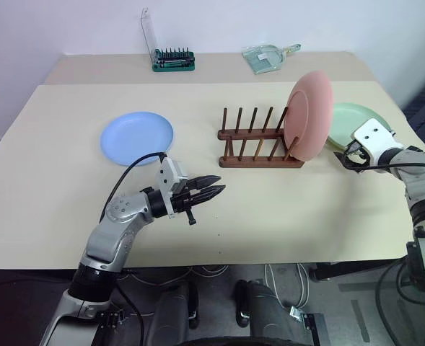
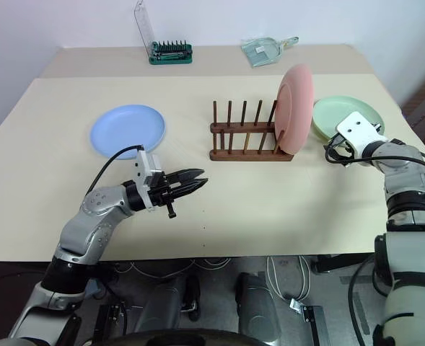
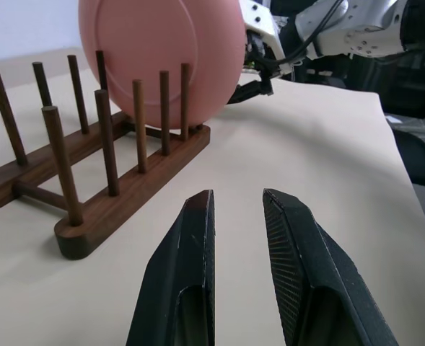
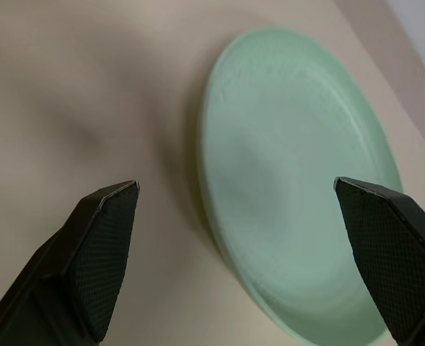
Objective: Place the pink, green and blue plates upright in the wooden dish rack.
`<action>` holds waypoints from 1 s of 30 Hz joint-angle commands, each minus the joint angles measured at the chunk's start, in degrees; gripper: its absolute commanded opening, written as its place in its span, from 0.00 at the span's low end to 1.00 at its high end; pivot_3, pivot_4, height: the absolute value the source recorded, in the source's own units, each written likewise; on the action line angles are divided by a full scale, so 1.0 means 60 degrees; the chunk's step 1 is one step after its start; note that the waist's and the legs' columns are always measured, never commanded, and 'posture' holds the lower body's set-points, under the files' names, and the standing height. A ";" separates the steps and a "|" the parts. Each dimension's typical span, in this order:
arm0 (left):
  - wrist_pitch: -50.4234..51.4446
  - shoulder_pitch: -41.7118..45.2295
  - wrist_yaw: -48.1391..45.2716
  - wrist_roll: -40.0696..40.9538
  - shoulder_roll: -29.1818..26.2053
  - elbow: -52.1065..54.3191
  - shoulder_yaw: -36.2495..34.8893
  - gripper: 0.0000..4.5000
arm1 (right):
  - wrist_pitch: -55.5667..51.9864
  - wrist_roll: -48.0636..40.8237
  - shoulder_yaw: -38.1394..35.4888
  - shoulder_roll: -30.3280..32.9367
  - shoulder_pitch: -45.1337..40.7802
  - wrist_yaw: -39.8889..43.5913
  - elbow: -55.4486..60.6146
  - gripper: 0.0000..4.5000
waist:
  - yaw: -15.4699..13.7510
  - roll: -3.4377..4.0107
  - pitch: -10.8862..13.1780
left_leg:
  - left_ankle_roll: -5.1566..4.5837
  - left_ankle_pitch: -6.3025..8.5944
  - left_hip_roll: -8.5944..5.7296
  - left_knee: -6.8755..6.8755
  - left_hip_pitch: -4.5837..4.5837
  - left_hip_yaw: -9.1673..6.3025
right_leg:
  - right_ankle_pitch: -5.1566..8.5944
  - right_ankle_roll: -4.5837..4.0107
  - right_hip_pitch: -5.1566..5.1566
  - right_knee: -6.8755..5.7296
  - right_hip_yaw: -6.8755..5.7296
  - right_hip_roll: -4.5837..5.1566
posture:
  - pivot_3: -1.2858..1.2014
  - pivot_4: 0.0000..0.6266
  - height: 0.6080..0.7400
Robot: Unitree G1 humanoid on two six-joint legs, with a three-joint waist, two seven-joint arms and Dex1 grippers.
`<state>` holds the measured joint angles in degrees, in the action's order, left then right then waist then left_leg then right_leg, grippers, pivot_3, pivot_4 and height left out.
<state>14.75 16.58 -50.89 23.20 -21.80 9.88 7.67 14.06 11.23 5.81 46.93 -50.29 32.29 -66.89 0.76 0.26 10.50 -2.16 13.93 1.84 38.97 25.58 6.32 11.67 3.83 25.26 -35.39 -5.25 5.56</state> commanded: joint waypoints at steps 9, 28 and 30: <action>0.0064 -0.0115 0.0202 0.0166 -0.0067 0.0620 -0.0154 0.23 | 0.0156 0.0778 0.0201 -0.0153 -0.0431 -0.0962 -0.1067 0.01 | 0.0023 0.0001 0.0000 | 0.0003 -0.0002 0.0000 0.0000 -0.0014 0.0002 | -0.0001 0.0001 -0.0010 -0.0006 0.0002 0.0000 | 0.52 0.24 1.00; 0.0219 0.0071 0.0116 0.0174 -0.0040 0.0598 -0.0087 0.23 | 0.1416 0.0012 -0.0514 0.0758 0.0887 -0.0401 0.0152 0.01 | 0.0010 0.0001 -0.0001 | 0.0006 -0.0005 0.0000 0.0001 -0.0023 0.0005 | -0.0002 0.0008 -0.0019 -0.0010 0.0006 -0.0003 | 0.52 0.24 1.00; 0.0225 0.0060 0.0121 0.0170 -0.0037 0.0613 -0.0081 0.23 | 0.1494 -0.0304 -0.0720 0.0969 0.1170 0.0177 0.0680 0.01 | 0.0008 0.0001 -0.0001 | 0.0006 -0.0005 0.0000 0.0000 -0.0024 0.0005 | -0.0003 0.0009 -0.0019 -0.0010 0.0007 -0.0003 | 0.52 0.24 1.00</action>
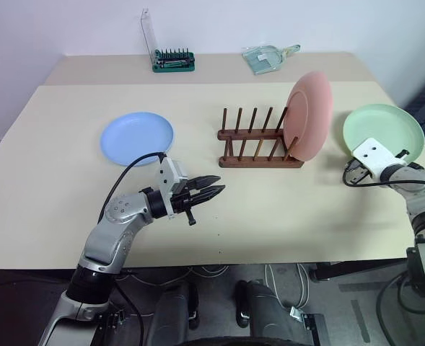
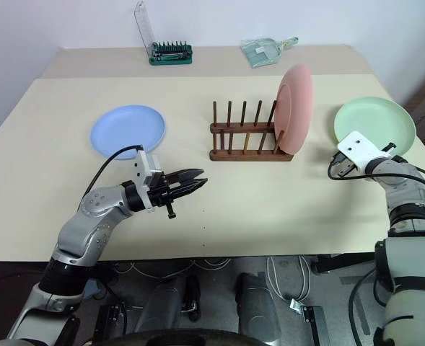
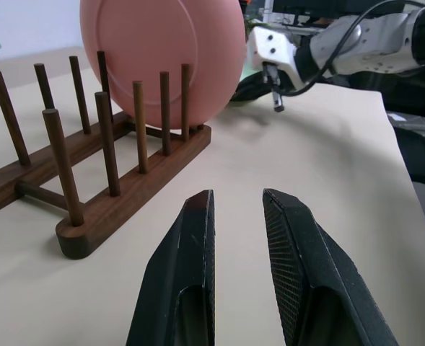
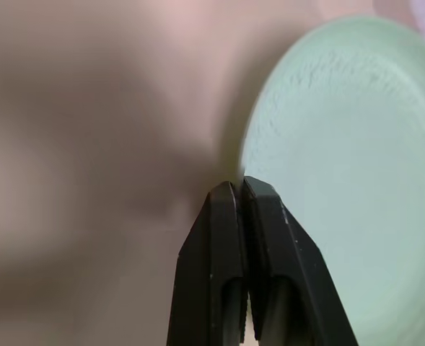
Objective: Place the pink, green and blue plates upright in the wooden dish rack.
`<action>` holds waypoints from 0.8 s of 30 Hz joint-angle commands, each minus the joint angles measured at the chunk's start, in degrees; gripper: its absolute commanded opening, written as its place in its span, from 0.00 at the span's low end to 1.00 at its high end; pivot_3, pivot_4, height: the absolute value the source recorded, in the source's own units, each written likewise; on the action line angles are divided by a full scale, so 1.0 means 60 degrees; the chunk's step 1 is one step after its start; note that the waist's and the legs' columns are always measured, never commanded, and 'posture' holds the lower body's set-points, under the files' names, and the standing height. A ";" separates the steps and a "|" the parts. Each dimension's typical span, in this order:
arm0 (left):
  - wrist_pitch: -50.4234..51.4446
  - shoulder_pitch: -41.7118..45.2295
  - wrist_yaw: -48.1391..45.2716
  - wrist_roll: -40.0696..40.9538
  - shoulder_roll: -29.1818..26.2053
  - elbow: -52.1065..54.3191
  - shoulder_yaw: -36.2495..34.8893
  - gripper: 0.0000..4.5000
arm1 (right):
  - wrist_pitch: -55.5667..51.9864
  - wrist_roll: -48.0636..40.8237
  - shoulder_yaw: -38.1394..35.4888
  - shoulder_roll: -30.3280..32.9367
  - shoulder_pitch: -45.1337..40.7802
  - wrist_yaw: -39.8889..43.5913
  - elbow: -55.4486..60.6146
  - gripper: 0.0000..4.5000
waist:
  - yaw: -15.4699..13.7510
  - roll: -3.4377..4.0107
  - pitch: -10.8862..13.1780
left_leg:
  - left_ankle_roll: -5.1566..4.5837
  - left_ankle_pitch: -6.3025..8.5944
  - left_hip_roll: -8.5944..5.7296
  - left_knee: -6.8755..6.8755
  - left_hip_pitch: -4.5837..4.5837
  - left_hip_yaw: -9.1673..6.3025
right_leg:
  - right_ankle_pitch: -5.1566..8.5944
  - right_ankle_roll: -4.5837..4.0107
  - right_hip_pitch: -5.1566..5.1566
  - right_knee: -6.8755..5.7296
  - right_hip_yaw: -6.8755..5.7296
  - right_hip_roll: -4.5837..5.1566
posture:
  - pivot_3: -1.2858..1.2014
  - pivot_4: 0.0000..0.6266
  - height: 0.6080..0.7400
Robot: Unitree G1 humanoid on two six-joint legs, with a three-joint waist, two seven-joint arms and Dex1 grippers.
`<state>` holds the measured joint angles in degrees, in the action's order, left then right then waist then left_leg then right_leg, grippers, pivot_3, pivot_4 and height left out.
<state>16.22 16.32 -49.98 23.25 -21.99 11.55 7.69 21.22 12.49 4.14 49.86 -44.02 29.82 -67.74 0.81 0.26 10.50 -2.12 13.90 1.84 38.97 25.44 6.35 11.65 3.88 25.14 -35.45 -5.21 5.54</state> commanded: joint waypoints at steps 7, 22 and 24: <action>-0.0002 -0.0036 -0.0006 0.0164 0.0014 0.0392 -0.0100 0.23 | -0.0772 -0.2195 -0.1641 0.1068 0.1817 0.2387 0.3890 0.01 | -0.0015 0.0000 0.0000 | 0.0000 0.0001 0.0003 0.0000 -0.0007 -0.0004 | 0.0001 0.0003 -0.0006 0.0000 -0.0001 0.0000 | 0.52 0.24 1.00; -0.0064 0.0077 -0.0191 0.0142 0.0087 0.0131 -0.0069 0.23 | -0.3103 -0.3951 -0.3338 0.0978 0.1387 0.1811 0.9174 0.01 | -0.0029 0.0002 -0.0001 | 0.0001 0.0003 0.0004 0.0004 -0.0002 -0.0007 | 0.0000 0.0000 0.0006 -0.0001 0.0000 0.0003 | 0.52 0.24 1.00; -0.0083 0.0057 -0.0196 0.0136 0.0106 0.0111 -0.0065 0.23 | -0.3461 -0.4481 -0.3260 0.0854 0.0932 0.2121 1.0038 0.01 | -0.0042 0.0001 -0.0001 | 0.0001 0.0003 0.0003 0.0003 0.0000 -0.0007 | 0.0000 -0.0001 0.0006 0.0002 0.0000 0.0004 | 0.52 0.24 1.00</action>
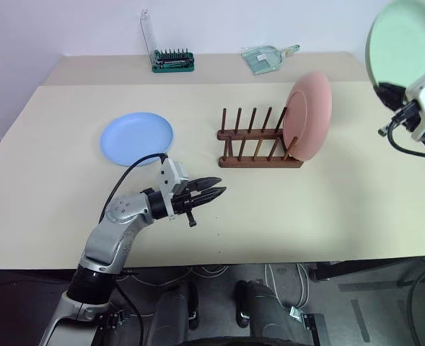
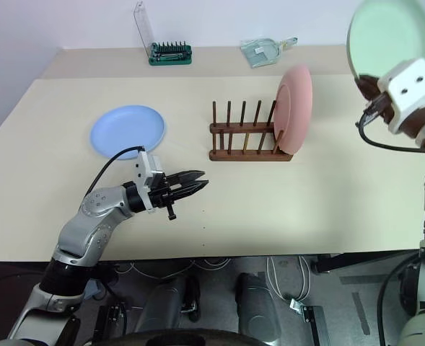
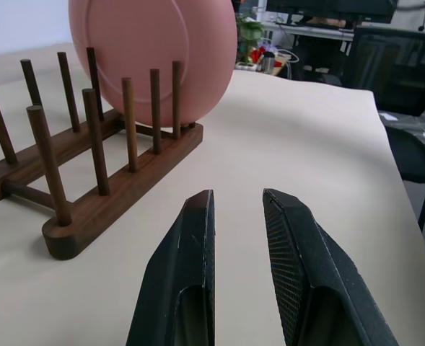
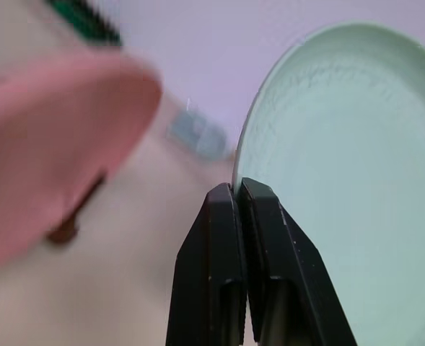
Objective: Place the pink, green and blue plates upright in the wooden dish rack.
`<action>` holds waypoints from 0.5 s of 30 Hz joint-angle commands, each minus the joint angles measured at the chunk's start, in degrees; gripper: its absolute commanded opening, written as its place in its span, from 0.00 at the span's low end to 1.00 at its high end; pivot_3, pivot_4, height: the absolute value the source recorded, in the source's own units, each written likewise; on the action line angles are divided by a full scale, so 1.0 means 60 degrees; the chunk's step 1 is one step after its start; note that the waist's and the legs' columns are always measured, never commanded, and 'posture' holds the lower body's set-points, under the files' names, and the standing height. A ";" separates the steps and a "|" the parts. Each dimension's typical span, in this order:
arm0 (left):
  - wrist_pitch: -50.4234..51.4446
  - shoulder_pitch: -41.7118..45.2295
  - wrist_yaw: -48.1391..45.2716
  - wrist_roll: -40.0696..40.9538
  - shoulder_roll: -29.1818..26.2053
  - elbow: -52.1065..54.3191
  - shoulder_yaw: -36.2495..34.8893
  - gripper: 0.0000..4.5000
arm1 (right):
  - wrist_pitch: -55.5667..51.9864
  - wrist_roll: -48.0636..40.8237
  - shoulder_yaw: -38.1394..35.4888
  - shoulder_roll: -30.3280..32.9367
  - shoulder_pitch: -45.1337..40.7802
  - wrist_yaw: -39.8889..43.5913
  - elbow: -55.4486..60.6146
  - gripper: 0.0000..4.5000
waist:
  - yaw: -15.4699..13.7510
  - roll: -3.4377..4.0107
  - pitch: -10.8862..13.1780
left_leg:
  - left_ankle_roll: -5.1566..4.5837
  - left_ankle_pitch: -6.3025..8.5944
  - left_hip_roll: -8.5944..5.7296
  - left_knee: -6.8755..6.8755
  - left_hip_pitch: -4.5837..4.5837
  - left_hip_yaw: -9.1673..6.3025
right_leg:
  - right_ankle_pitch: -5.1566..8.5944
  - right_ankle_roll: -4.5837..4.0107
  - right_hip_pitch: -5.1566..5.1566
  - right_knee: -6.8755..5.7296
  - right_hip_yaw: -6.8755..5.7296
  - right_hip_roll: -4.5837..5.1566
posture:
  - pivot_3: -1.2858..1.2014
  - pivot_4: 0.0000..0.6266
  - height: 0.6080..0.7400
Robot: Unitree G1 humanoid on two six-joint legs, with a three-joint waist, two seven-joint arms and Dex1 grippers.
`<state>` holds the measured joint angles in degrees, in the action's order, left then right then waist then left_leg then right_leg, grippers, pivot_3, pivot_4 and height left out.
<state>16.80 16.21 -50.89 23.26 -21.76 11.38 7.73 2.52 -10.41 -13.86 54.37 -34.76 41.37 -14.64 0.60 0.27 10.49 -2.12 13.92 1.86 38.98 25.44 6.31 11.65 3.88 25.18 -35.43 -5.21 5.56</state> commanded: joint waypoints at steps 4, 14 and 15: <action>-0.0216 0.0038 -0.0024 0.0117 0.0099 0.0129 -0.0076 0.23 | -0.1353 -0.1938 -0.0114 -0.0265 -0.1190 0.0741 0.2687 0.01 | -0.0002 0.0001 0.0000 | -0.0001 0.0000 0.0000 -0.0002 0.0008 0.0001 | -0.0001 -0.0001 0.0011 -0.0002 0.0001 0.0002 | 0.52 0.24 1.00; -0.0265 -0.0075 0.0049 0.0095 0.0128 0.0156 -0.0142 0.23 | -0.4703 -0.5742 0.0013 -0.1682 -0.1572 0.0801 0.5293 0.01 | -0.0021 -0.0001 0.0000 | -0.0003 0.0003 0.0001 -0.0003 0.0012 -0.0004 | -0.0003 -0.0004 0.0009 0.0003 0.0000 0.0012 | 0.52 0.24 1.00; -0.0271 -0.0079 0.0061 0.0093 0.0132 0.0161 -0.0143 0.23 | -0.4916 -0.5955 0.0018 -0.1835 -0.1497 0.0677 0.5432 0.01 | -0.0019 -0.0001 0.0000 | -0.0004 0.0004 0.0001 -0.0003 0.0013 -0.0004 | -0.0003 -0.0005 0.0009 0.0003 -0.0001 0.0013 | 0.52 0.24 1.00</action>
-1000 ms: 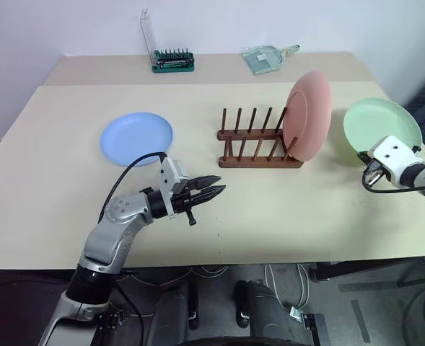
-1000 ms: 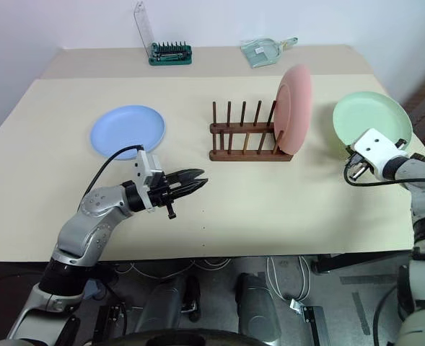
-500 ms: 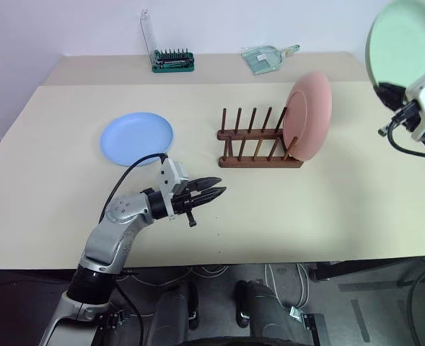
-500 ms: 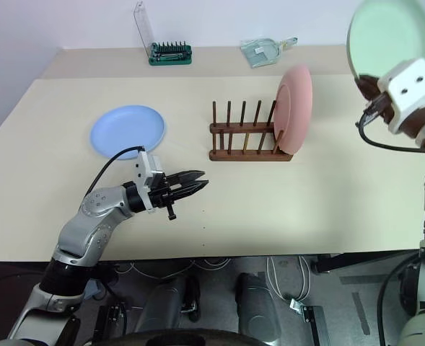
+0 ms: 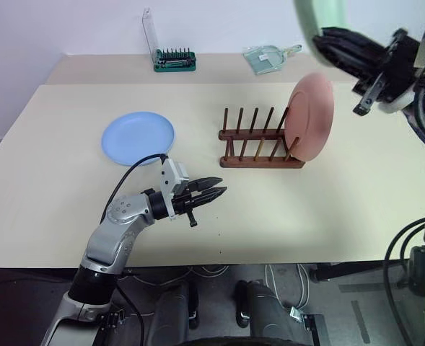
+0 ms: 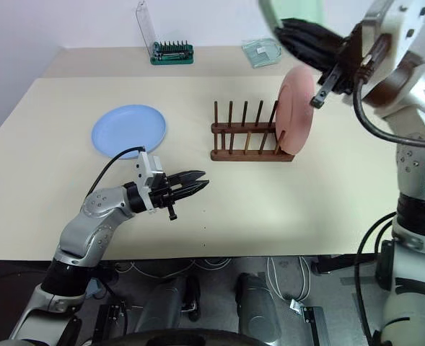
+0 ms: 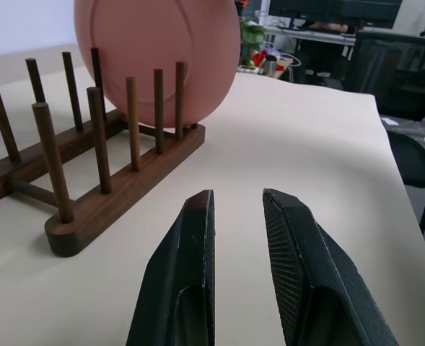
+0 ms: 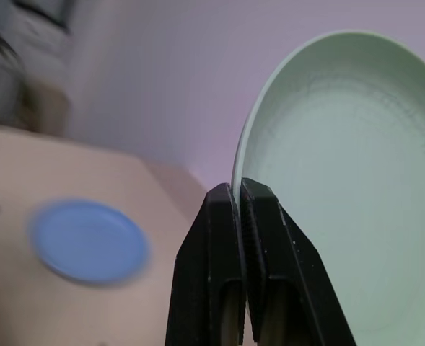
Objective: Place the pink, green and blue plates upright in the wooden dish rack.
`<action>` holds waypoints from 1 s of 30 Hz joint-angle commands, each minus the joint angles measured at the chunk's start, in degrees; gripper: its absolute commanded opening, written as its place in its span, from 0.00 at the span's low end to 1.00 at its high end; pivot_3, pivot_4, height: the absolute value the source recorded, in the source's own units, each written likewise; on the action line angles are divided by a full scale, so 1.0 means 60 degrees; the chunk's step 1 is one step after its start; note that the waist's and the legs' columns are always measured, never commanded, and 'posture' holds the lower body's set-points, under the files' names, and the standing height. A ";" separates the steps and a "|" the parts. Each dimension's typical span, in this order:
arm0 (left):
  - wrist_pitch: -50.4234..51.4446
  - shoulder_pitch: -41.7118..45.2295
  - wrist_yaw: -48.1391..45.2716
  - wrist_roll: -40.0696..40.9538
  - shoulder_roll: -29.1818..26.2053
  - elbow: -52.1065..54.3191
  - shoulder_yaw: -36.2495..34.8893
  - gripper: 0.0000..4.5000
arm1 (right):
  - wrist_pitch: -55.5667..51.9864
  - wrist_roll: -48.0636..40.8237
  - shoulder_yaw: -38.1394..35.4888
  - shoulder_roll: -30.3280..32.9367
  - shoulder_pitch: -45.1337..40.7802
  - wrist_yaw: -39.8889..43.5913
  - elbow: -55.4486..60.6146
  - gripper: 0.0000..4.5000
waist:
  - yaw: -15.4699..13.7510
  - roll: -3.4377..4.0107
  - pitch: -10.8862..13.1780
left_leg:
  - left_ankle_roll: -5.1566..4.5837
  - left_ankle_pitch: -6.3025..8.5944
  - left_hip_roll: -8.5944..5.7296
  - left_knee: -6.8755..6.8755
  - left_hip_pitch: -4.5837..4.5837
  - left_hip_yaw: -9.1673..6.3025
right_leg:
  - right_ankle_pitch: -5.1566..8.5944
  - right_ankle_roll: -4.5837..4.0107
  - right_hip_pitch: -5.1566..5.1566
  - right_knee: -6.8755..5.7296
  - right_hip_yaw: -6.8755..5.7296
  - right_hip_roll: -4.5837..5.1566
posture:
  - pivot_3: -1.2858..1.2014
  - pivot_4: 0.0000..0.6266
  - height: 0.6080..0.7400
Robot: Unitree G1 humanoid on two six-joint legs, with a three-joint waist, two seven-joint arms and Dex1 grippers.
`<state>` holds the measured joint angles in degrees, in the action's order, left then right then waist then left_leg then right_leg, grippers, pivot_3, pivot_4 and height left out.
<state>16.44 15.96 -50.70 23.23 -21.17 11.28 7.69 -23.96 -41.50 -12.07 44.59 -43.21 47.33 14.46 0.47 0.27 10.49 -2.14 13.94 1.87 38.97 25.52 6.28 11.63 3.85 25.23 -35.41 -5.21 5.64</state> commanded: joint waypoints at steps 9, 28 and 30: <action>-0.0226 -0.0067 0.0025 0.0160 -0.0036 0.0166 -0.0248 0.23 | -0.2065 -0.2782 -0.0697 -0.1674 0.0676 -0.1709 0.0582 0.01 | 0.0011 -0.0001 -0.0001 | 0.0001 0.0001 0.0000 -0.0002 0.0002 -0.0002 | -0.0002 -0.0003 0.0002 0.0002 0.0000 0.0002 | 0.52 0.24 1.00; -0.0304 -0.0103 0.0049 0.0278 -0.0515 0.0139 -0.0965 0.23 | -0.2563 -0.2992 -0.0408 -0.3033 0.1027 -0.2882 -0.0555 0.01 | 0.0013 -0.0001 -0.0001 | -0.0001 0.0002 -0.0001 -0.0005 0.0015 -0.0002 | -0.0002 -0.0003 0.0012 0.0009 -0.0002 -0.0003 | 0.52 0.24 1.00; -0.0283 -0.0115 0.0089 0.0284 -0.0516 0.0193 -0.0948 0.23 | -0.2518 -0.2990 -0.0512 -0.3150 0.0974 -0.3002 -0.0804 0.01 | 0.0019 -0.0001 -0.0001 | -0.0002 0.0003 -0.0001 -0.0005 0.0017 -0.0001 | -0.0002 -0.0002 0.0013 0.0011 -0.0002 -0.0003 | 0.52 0.24 1.00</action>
<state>15.41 15.44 -50.41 24.27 -24.11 10.16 3.03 -39.79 -59.19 -13.42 25.95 -36.49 29.78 9.66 0.59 0.26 10.49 -2.15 13.96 1.86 38.94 25.61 6.27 11.62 3.83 25.31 -35.35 -5.22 5.62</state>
